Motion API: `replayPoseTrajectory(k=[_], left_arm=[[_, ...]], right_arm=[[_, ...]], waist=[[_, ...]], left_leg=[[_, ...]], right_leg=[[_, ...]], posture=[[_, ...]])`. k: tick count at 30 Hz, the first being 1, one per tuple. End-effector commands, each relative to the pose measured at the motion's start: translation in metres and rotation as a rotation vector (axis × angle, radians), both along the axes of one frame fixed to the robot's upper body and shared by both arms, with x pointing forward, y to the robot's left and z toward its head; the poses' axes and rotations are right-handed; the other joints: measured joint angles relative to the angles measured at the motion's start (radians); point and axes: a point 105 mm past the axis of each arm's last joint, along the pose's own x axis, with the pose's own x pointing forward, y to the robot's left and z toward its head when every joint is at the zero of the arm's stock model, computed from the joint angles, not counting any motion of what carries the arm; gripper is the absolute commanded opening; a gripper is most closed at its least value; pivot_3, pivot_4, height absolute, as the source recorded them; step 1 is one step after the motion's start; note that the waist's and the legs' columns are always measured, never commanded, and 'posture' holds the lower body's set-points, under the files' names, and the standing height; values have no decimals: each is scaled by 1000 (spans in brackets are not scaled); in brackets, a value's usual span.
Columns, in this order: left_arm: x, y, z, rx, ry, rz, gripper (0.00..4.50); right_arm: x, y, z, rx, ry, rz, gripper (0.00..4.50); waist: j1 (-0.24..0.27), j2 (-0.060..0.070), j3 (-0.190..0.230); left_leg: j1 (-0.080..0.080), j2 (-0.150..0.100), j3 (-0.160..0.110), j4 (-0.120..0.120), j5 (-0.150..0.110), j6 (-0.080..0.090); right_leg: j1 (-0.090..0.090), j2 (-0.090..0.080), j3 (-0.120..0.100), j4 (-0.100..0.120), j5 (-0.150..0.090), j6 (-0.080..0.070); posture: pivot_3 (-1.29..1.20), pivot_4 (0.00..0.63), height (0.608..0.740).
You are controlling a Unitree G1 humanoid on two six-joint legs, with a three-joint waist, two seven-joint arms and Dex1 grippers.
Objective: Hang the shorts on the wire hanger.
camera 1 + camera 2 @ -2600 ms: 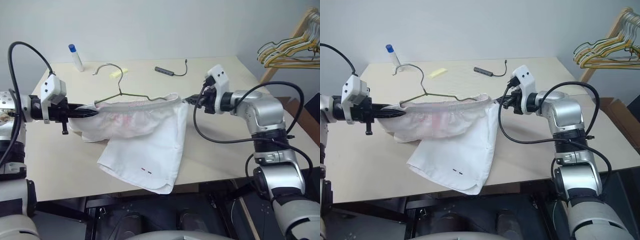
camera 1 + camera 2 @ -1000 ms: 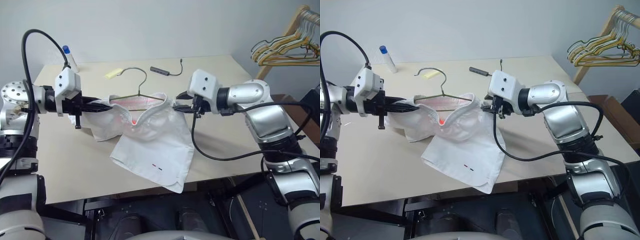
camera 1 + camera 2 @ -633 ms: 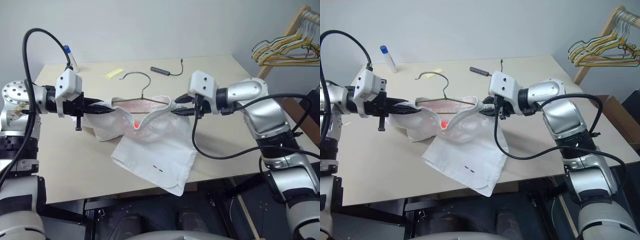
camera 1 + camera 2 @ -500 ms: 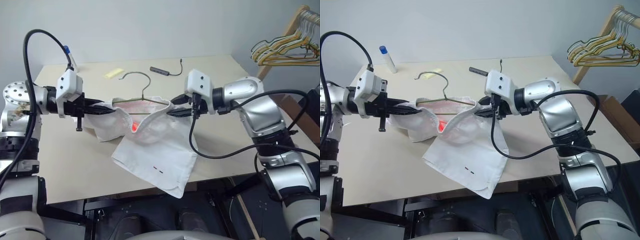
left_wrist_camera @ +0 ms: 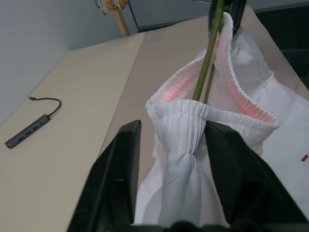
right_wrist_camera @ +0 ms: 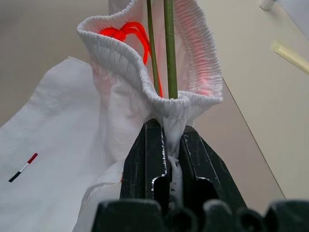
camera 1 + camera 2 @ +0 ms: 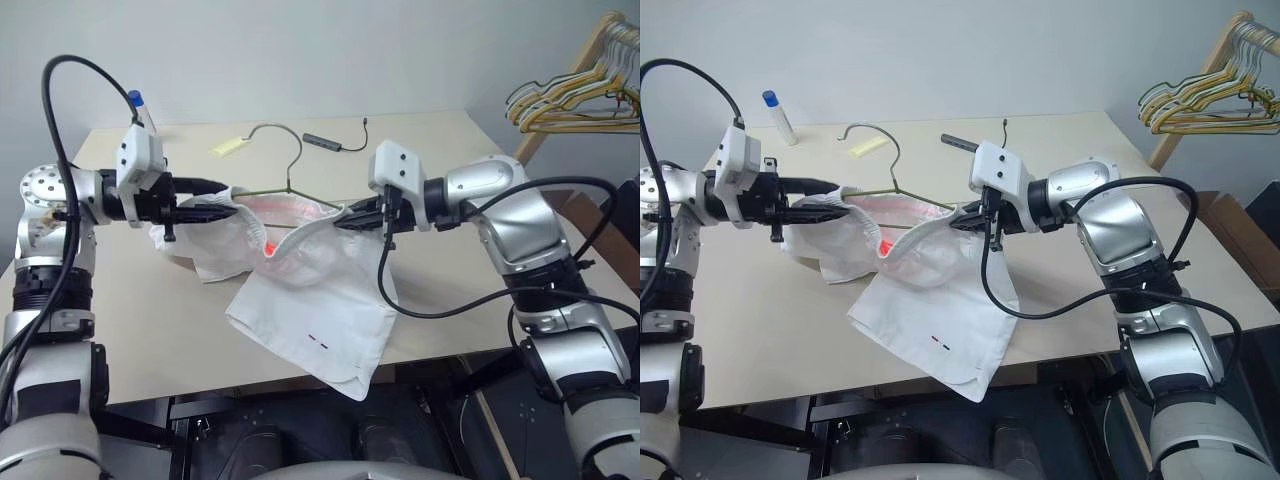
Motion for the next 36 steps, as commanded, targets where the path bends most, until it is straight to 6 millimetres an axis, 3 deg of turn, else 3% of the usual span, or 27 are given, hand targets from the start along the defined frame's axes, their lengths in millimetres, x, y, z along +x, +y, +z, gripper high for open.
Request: replayPoseTrajectory(k=[1,5,6,11,16,21,24,31,36], left_arm=[[3,12,47,-167,-142,35,3256],[1,25,61,-252,-177,43,4459],[1,26,62,-265,-183,42,4500],[2,11,55,-346,-206,38,4500],[-20,-20,33,-397,-123,-102,4500],[-29,-47,15,-455,-30,-139,4500],[-31,-53,7,-443,-7,-135,4500],[-36,-60,11,-473,9,-151,4500],[-35,-64,10,-465,6,-139,4500]], right_arm=[[5,-14,20,70,-30,-111,33],[11,-35,19,112,5,-250,33],[12,-42,19,116,12,-292,33],[20,-90,8,143,96,-624,33],[19,-141,-2,129,202,-975,33],[14,-192,0,161,275,-1313,33],[13,-221,3,170,280,-1544,33],[16,-265,29,381,167,-1971,33],[27,-279,39,474,81,-2120,33]], waist=[[-2,0,0],[-10,0,0],[-11,0,0],[-14,0,0],[-38,0,0],[-62,0,0],[-81,2,-1],[-125,4,-2],[-139,4,-2]], left_leg=[[0,0,0,0,0,0],[0,0,0,0,0,0],[0,0,0,0,0,0],[0,-1,0,2,0,0],[0,-1,0,1,0,0],[1,-1,-2,2,-1,1],[4,-1,-2,1,-1,2],[6,-2,-8,-1,-1,2],[6,-2,-9,-2,-1,2]], right_leg=[[0,0,0,0,0,0],[0,0,0,0,0,0],[0,0,0,0,0,0],[1,-2,-1,-1,0,0],[1,-2,0,0,0,0],[2,-3,2,-3,1,1],[3,-3,4,-3,0,1],[4,-3,7,-2,0,1],[4,-3,7,-3,1,1]], posture=[[-44,0,740],[-78,0,740],[-90,0,740],[-125,0,740],[-165,0,740],[-185,0,740],[-187,0,740],[-194,0,740],[-183,0,740]])
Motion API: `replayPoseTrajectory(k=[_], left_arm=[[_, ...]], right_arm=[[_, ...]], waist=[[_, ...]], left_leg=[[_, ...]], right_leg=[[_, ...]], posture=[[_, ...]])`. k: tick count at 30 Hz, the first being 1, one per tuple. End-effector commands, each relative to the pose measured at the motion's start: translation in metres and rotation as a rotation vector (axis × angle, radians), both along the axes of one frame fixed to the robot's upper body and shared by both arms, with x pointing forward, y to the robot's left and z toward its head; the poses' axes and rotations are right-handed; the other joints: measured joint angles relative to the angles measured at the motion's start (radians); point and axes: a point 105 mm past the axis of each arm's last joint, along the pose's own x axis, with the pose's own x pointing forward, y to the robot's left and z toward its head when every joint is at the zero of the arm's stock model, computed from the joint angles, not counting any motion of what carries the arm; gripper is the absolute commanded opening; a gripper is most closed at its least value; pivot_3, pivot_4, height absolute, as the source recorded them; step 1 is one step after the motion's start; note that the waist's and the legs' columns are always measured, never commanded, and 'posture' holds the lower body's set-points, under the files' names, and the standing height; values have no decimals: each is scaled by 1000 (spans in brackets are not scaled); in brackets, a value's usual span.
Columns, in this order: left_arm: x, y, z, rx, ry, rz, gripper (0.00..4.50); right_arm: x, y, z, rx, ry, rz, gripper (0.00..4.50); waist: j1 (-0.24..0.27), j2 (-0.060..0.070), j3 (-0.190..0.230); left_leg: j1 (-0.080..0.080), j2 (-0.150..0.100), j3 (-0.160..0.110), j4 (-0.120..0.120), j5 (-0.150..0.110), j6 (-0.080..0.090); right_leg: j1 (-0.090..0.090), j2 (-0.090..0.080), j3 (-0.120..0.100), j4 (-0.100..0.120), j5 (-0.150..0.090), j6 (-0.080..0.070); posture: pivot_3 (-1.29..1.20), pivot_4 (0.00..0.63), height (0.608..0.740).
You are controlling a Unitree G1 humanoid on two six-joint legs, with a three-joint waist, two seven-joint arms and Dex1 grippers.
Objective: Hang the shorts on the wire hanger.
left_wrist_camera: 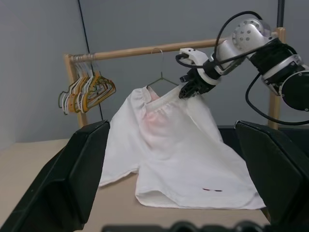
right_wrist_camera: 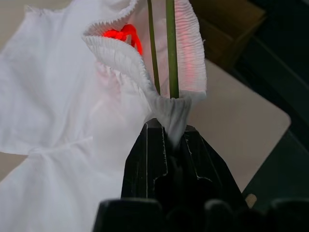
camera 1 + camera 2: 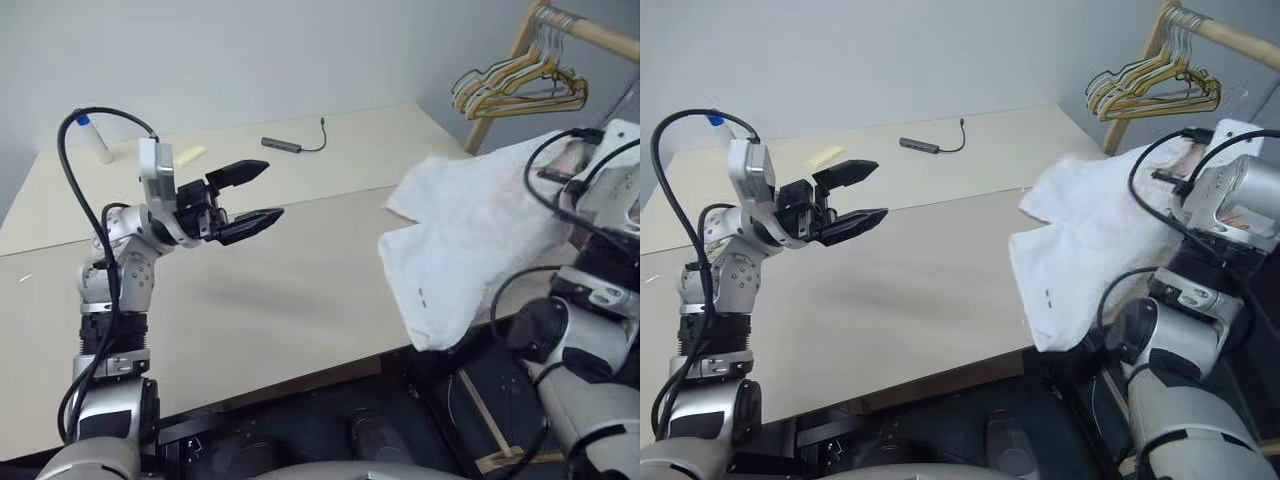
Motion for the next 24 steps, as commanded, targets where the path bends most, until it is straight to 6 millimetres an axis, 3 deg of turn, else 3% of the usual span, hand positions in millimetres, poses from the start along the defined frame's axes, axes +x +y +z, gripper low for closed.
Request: replayPoseTrajectory(k=[1,8,16,19,24], left_arm=[[-1,-3,7,0,-34,12,4500],[-6,-5,2,19,-23,26,4500],[-9,-8,2,3,-18,27,4500],[-9,-5,4,-34,-19,29,4500],[-18,2,16,-151,-28,-6,4500]], right_arm=[[6,-16,29,-75,-117,-143,33],[17,-43,58,-64,-237,-275,33],[18,-76,71,-43,-300,-325,33],[14,-86,63,8,-310,-338,33],[15,-83,43,152,-285,-342,33]], waist=[[-3,1,0],[-16,8,2],[-24,8,2],[-24,9,3],[-26,9,3]], left_leg=[[0,0,0,0,0,0],[1,-1,0,-2,0,0],[3,-1,0,-3,-1,1],[5,-1,2,-4,-1,3],[7,-1,6,-6,-2,3]], right_leg=[[0,0,0,0,0,0],[1,0,1,-1,0,0],[3,0,2,-3,0,1],[3,0,4,-3,0,1],[3,1,9,-3,0,1]], posture=[[-180,0,740],[-163,0,740],[-157,0,740],[-153,0,740],[-152,0,740]])
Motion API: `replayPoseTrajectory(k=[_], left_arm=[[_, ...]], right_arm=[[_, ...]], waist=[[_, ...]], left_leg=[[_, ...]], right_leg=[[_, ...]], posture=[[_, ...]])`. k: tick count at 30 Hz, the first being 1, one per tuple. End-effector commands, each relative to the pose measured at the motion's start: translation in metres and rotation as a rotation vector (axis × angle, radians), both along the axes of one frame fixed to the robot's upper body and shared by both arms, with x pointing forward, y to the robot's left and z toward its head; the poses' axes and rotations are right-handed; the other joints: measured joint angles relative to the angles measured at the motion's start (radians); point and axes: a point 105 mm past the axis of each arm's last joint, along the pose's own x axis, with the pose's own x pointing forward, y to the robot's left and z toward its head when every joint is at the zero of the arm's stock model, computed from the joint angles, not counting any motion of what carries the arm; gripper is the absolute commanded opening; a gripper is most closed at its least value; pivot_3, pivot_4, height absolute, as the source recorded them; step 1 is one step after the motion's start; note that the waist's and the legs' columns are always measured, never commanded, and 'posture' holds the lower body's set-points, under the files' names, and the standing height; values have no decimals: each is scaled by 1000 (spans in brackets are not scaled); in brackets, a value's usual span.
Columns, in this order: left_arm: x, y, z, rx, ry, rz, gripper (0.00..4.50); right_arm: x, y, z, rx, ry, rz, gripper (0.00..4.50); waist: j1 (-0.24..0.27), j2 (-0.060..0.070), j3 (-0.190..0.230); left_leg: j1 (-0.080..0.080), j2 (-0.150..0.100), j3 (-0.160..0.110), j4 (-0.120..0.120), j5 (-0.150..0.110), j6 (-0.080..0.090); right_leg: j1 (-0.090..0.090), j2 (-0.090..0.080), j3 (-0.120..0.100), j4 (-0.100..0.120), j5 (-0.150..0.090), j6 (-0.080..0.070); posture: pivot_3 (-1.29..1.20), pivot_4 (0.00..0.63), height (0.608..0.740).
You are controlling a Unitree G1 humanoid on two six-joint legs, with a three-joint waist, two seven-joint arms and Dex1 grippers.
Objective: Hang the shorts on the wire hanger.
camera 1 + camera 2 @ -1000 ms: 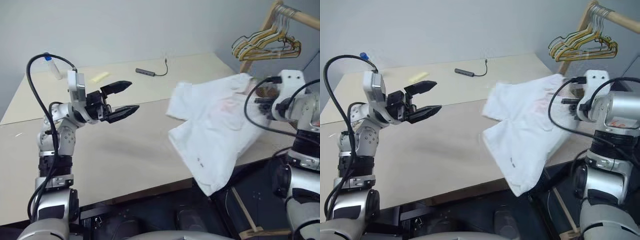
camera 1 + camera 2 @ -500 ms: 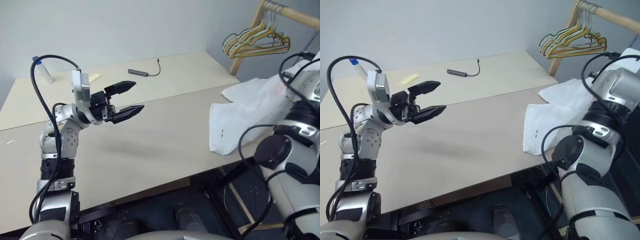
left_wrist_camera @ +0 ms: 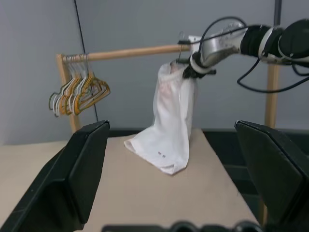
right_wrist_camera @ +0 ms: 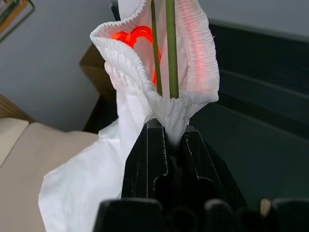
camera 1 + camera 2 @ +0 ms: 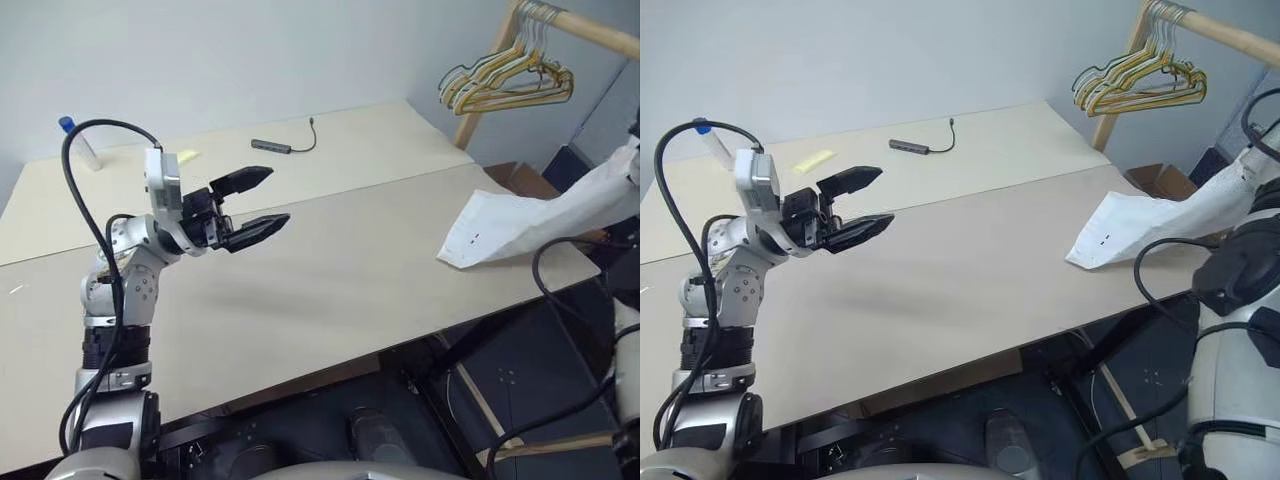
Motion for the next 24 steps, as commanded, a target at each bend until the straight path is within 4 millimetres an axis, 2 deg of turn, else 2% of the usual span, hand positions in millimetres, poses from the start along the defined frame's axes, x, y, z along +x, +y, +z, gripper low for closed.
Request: replayPoseTrajectory(k=[1,4,11,18,23,24], left_arm=[[-9,7,23,-111,-57,-18,4500],[-8,12,29,-157,-58,-7,4500],[-9,10,28,-149,-56,-14,4500],[-11,9,27,-148,-53,-7,4500],[-15,12,32,-182,-62,-3,4500],[-15,13,33,-184,-63,-3,4500]], right_arm=[[1,1,16,44,-81,-12,33],[0,1,10,38,-51,-30,33],[2,3,2,-39,19,-12,33],[-6,-11,21,-264,61,-94,2463],[-4,-5,40,-403,79,-160,4297],[-4,-2,44,-428,78,-179,4475]], waist=[[0,0,0],[0,0,0],[0,0,0],[2,0,0],[0,0,0],[0,0,0]], left_leg=[[0,0,2,-1,0,0],[2,-1,6,-5,0,0],[2,-1,9,-5,0,0],[3,-2,9,-5,0,0],[3,-2,10,-5,0,0],[3,-2,10,-5,0,0]], right_leg=[[0,0,2,0,0,0],[0,0,6,0,0,1],[0,0,9,-1,1,3],[0,0,10,-2,1,4],[0,0,11,-2,2,4],[0,0,11,-2,2,5]], posture=[[-150,0,740],[-147,0,740],[-141,0,740],[-130,0,740],[-119,0,740],[-115,0,740]])
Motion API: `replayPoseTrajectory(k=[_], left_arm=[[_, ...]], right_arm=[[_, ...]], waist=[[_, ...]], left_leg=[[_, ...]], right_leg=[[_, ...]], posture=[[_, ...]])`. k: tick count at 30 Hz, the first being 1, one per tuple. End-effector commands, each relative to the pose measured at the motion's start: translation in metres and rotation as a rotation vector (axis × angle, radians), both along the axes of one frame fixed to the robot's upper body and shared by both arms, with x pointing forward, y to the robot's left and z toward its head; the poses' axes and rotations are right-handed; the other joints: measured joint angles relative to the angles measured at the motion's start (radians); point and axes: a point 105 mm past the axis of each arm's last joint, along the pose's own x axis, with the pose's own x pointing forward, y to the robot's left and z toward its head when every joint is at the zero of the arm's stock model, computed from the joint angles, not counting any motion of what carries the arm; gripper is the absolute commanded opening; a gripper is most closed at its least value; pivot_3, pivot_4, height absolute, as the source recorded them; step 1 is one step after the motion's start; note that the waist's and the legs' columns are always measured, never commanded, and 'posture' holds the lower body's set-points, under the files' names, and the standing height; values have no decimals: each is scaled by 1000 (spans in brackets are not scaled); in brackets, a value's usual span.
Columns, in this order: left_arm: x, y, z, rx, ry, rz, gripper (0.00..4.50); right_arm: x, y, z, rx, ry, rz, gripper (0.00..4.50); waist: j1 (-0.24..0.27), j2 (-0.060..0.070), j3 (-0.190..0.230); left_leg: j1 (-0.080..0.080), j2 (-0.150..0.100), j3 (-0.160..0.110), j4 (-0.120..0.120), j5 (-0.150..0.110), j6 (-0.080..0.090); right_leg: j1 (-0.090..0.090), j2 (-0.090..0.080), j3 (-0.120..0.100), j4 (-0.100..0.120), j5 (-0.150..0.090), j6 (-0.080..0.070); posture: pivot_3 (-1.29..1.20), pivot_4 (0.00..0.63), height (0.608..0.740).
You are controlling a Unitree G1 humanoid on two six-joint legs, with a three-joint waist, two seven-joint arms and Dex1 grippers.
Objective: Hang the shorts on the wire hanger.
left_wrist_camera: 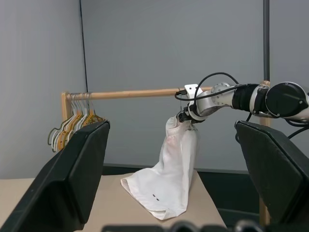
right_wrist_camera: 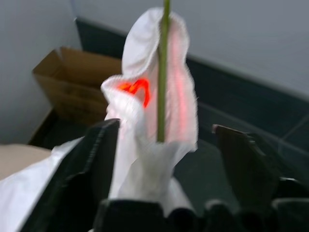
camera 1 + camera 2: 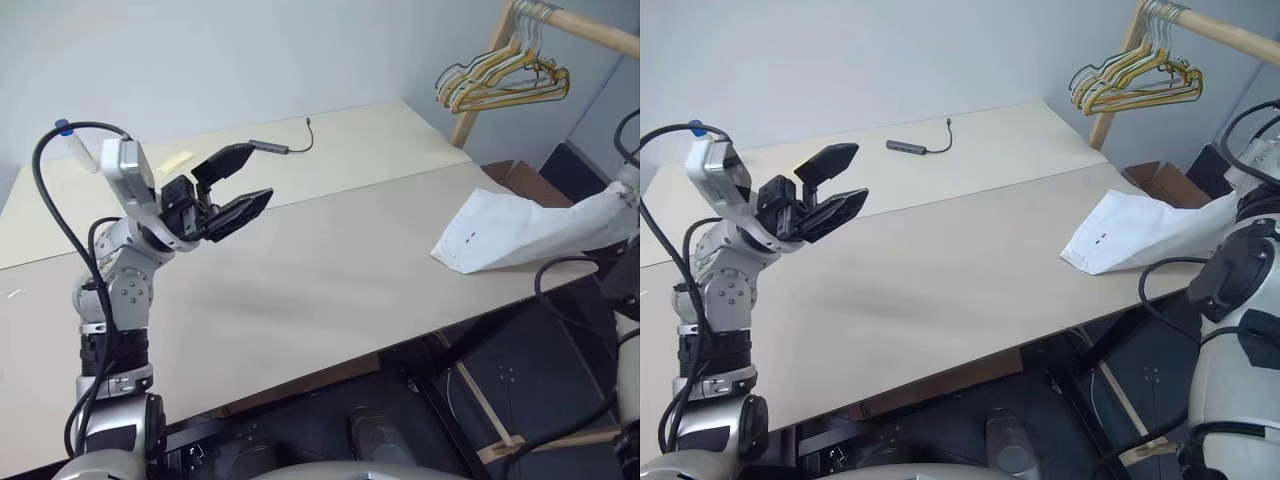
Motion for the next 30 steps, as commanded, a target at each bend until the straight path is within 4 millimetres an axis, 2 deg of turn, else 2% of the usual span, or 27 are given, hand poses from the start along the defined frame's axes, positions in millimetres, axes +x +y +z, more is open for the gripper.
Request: replayPoseTrajectory(k=[1,4,6,9,13,15,19,20,24,25,27,30], left_arm=[[-7,3,13,-26,-48,0,4500],[-7,4,12,-30,-46,6,4500],[-6,5,11,-26,-40,25,4500],[1,8,4,22,-19,107,4500],[5,14,0,62,-5,206,4500],[1,19,-1,68,4,218,4500],[-4,34,-17,146,68,283,4500],[-4,36,-21,166,80,295,4500],[-5,41,-39,291,129,372,4500],[-6,41,-44,326,133,385,4500],[-6,41,-55,391,145,421,4500],[0,47,-71,464,187,539,4500]], right_arm=[[0,6,36,-142,-72,-64,4475],[0,14,49,-253,-75,-105,4475],[0,24,65,-406,-73,-131,4475],[5,52,88,-619,-125,-99,4475],[13,95,100,-825,-191,28,4475],[20,115,94,-883,-170,144,4475],[37,171,66,-910,-176,568,4475],[38,180,61,-910,-169,629,4475],[48,217,22,-711,-118,1002,4475],[48,226,12,-670,-101,1103,4475],[42,245,-3,-700,-57,1268,4475],[31,270,-28,-667,25,1510,4475]], waist=[[0,0,0],[2,0,0],[5,0,0],[6,0,0],[9,1,0],[11,0,0],[24,0,-1],[29,0,-1],[61,0,0],[69,0,0],[96,0,0],[138,0,0]], left_leg=[[0,0,0,0,0,0],[0,0,1,0,0,0],[0,1,0,0,0,0],[0,1,0,0,0,0],[1,1,0,0,0,0],[1,2,0,0,0,0],[2,3,0,0,0,0],[3,3,0,0,0,0],[4,3,1,0,0,0],[4,3,0,0,0,0],[4,4,1,0,-1,1],[3,4,1,0,-1,1]], right_leg=[[0,0,0,0,0,0],[0,0,0,1,0,0],[0,0,0,0,0,0],[-1,-1,1,0,0,1],[-2,0,1,1,1,1],[-1,0,0,1,1,1],[-2,0,0,1,1,1],[-2,0,0,1,1,1],[-1,0,0,1,1,1],[-1,0,-1,1,1,1],[-1,0,-2,0,1,1],[-2,0,-3,-1,1,1]], posture=[[-114,0,740],[-110,0,740],[-107,0,740],[-99,0,740],[-82,0,740],[-77,0,740],[-38,0,740],[-32,0,740],[-3,0,740],[15,0,740],[42,0,740],[80,0,740]])
